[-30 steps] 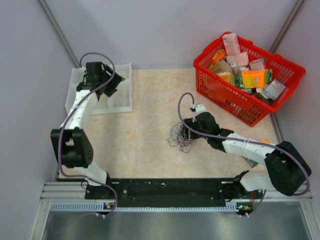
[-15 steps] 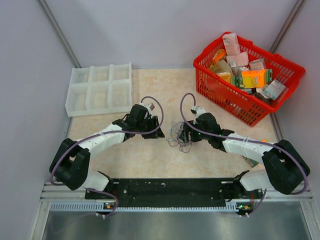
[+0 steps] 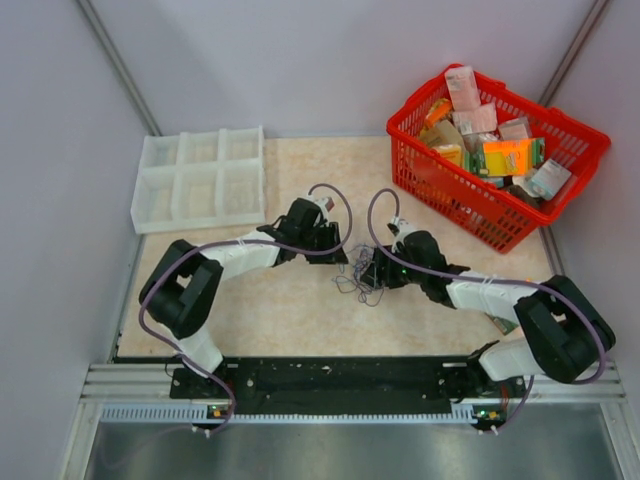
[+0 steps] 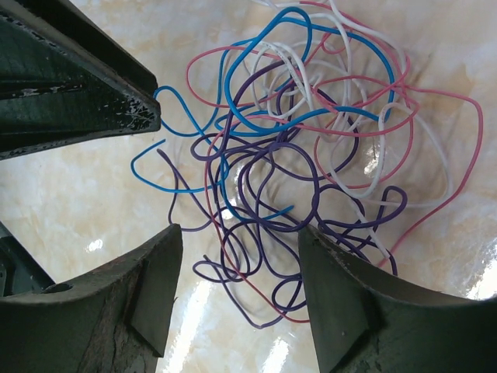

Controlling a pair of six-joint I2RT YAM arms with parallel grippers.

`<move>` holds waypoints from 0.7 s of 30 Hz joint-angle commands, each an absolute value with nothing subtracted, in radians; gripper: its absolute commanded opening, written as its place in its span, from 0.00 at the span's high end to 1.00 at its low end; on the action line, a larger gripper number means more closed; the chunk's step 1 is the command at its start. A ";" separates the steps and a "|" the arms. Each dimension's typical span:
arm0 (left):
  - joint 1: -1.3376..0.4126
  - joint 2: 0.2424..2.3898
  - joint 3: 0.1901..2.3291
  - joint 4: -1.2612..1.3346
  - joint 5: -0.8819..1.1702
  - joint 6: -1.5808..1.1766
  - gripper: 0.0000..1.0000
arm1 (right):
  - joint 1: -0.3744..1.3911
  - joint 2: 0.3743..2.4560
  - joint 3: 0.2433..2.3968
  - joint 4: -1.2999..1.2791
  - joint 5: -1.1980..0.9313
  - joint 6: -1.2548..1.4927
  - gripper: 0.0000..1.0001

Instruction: Untangle the cables

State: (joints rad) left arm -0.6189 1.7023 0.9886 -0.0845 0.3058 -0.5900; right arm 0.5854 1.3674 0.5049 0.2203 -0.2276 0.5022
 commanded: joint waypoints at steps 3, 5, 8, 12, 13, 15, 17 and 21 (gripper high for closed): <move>-0.624 1.744 1.031 -0.046 0.316 -0.603 0.58 | 0.574 1.379 0.537 0.290 -0.261 0.515 0.39; -0.634 1.756 1.035 -0.043 0.321 -0.610 0.60 | 0.572 1.385 0.543 0.288 -0.262 0.517 0.39; -0.643 1.772 1.040 -0.041 0.327 -0.624 0.65 | 0.571 1.393 0.546 0.288 -0.270 0.518 0.39; -0.650 1.749 1.045 -0.058 0.318 -0.620 0.95 | 0.569 1.396 0.548 0.284 -0.258 0.517 0.39; -0.655 1.732 1.048 -0.073 0.308 -0.612 1.00 | 0.571 1.399 0.549 0.282 -0.258 0.517 0.39; -0.663 1.678 1.049 -0.095 0.307 -0.598 1.00 | 0.572 1.410 0.554 0.278 -0.241 0.517 0.39; -0.675 1.600 1.045 -0.109 0.345 -0.589 1.00 | 0.572 1.430 0.572 0.250 -0.210 0.523 0.37; -0.699 1.439 1.028 -0.127 0.425 -0.598 1.00 | 0.571 1.457 0.591 0.222 -0.163 0.538 0.44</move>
State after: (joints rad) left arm -0.6724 1.6382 1.0080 -0.1425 0.3374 -0.6109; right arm 0.5793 1.4368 0.5392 0.2268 -0.2237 0.5213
